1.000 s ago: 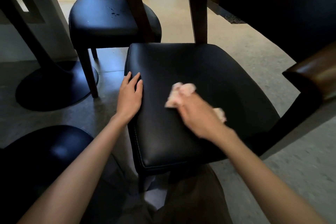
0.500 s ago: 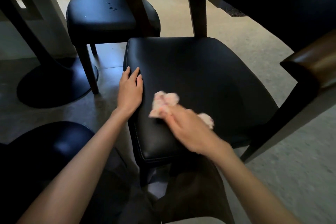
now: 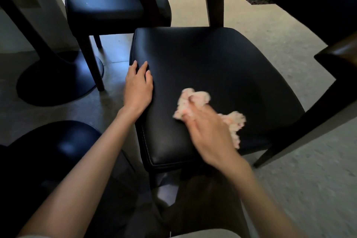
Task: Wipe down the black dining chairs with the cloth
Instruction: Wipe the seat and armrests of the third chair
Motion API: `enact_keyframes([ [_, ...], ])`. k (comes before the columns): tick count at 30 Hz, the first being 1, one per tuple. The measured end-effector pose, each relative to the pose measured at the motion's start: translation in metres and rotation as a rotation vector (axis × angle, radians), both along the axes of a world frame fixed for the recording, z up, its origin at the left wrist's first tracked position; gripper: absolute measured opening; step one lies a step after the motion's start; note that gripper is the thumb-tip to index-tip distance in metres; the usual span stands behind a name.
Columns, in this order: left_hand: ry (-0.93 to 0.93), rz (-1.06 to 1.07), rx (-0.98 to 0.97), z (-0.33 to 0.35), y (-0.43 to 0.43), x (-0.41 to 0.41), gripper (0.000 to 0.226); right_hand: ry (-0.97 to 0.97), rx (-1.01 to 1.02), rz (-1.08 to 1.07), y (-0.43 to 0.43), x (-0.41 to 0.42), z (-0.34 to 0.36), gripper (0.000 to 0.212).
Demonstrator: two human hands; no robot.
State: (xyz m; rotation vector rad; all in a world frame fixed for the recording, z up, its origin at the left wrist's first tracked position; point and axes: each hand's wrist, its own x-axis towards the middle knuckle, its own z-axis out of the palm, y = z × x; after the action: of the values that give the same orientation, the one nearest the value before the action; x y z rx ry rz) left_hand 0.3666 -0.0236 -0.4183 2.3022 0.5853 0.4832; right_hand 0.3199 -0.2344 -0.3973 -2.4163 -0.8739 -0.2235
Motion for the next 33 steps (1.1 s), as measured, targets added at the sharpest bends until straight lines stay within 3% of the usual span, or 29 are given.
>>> enact_keyframes([
  [3, -0.015, -0.068, 0.072, -0.002, 0.006, 0.005, 0.043, 0.044, -0.061, 0.164, 0.028, 0.006, 0.007, 0.042],
  [8, 0.02, -0.135, 0.195, 0.001, 0.007, 0.028, 0.042, 0.139, -0.046, -0.204, 0.035, 0.083, 0.002, 0.045],
  [13, 0.038, -0.03, 0.299, 0.006, -0.001, 0.035, 0.039, 0.16, -0.044, -0.225, 0.043, 0.086, -0.002, 0.045],
  [21, 0.046, 0.037, 0.256, 0.013, -0.011, 0.025, 0.036, 0.287, -0.034, -0.205, 0.041, 0.086, 0.008, 0.048],
  [24, 0.177, 0.05, 0.243, 0.027, -0.03, 0.01, 0.039, 0.442, 0.013, -0.155, 0.036, 0.089, 0.017, 0.048],
  [28, 0.51, 0.0, 0.169, 0.071, -0.052, -0.009, 0.043, 0.8, 0.076, -0.183, 0.031, 0.069, 0.055, 0.051],
  [30, 0.635, -0.043, 0.139, 0.104, -0.055, -0.017, 0.043, 0.849, 0.051, -0.164, 0.028, 0.051, 0.087, 0.053],
  [33, 0.678, -0.059, 0.094, 0.167, -0.055, -0.031, 0.044, 0.891, 0.1, -0.151, 0.024, 0.038, 0.155, 0.05],
])
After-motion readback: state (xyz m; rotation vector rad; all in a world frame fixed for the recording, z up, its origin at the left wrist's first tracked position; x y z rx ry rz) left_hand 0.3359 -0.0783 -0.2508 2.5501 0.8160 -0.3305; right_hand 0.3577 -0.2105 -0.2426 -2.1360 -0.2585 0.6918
